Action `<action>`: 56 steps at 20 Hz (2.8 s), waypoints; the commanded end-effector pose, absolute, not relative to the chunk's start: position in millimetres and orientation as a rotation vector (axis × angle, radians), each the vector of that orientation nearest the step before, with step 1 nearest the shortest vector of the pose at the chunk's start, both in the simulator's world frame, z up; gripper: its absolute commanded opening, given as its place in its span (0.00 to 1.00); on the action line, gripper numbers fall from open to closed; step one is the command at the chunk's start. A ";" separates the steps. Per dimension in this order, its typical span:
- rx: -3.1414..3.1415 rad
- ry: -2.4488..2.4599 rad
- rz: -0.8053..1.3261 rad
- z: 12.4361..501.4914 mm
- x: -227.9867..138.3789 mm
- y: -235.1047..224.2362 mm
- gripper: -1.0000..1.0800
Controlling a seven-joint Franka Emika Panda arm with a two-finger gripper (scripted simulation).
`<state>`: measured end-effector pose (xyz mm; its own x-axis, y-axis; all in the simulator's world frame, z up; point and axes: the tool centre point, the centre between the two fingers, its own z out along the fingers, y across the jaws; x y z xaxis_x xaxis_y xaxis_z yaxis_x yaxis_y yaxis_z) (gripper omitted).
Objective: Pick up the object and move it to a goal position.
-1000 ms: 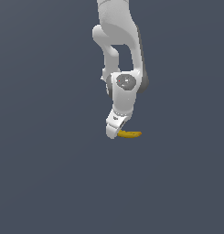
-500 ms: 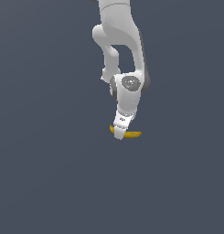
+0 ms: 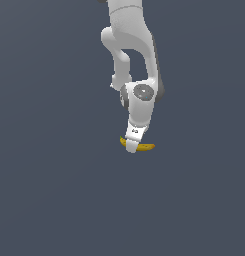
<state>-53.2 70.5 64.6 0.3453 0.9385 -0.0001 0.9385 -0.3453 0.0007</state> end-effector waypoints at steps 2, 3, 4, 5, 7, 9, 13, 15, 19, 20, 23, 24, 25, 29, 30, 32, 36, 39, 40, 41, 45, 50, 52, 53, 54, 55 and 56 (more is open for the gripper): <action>2.575 1.800 -0.001 53.1 -54.0 70.7 0.96; 2.574 1.800 -0.001 48.3 -54.2 70.8 0.96; 2.574 1.801 -0.001 42.9 -54.4 70.8 0.96; 2.573 1.802 -0.001 37.5 -54.6 70.9 0.96; 2.572 1.804 -0.001 29.0 -54.7 71.0 0.96; 2.572 1.804 0.000 23.1 -54.5 71.0 0.96; 2.572 1.804 0.000 18.6 -54.0 70.9 0.96; 2.572 1.804 0.000 18.6 -54.0 70.9 0.00; 2.572 1.804 0.000 18.6 -54.0 70.9 0.00; 2.572 1.804 0.000 18.6 -54.0 70.9 0.00; 2.572 1.804 0.000 18.6 -54.0 70.9 0.00; 2.571 1.802 0.003 20.0 -52.9 70.3 0.00; 2.571 1.802 0.003 20.3 -52.8 70.1 0.00; 2.571 1.802 0.003 27.6 -50.0 65.2 0.00; 2.571 1.802 0.003 30.9 -48.8 63.0 0.00; 2.571 1.803 0.003 39.0 -45.6 57.6 0.00; 2.571 1.803 0.003 62.2 -36.7 42.3 0.00; 2.571 1.805 0.003 84.8 -27.9 27.5 0.00; 2.571 1.805 0.003 93.2 -24.6 22.1 0.00; 2.572 1.806 0.003 101.9 -21.1 16.4 0.00; 2.572 1.807 0.003 138.8 -6.2 -7.7 0.00; 2.572 1.807 0.003 181.6 12.0 -35.8 0.00; 2.572 1.807 0.003 194.7 17.9 -44.7 0.00; 2.572 1.807 0.003 200.6 20.6 -48.6 0.00; 2.572 1.806 0.002 205.8 23.1 -52.2 0.00; 2.572 1.806 0.002 210.6 25.4 -55.5 0.00; 2.572 1.806 0.002 214.9 27.5 -58.4 0.00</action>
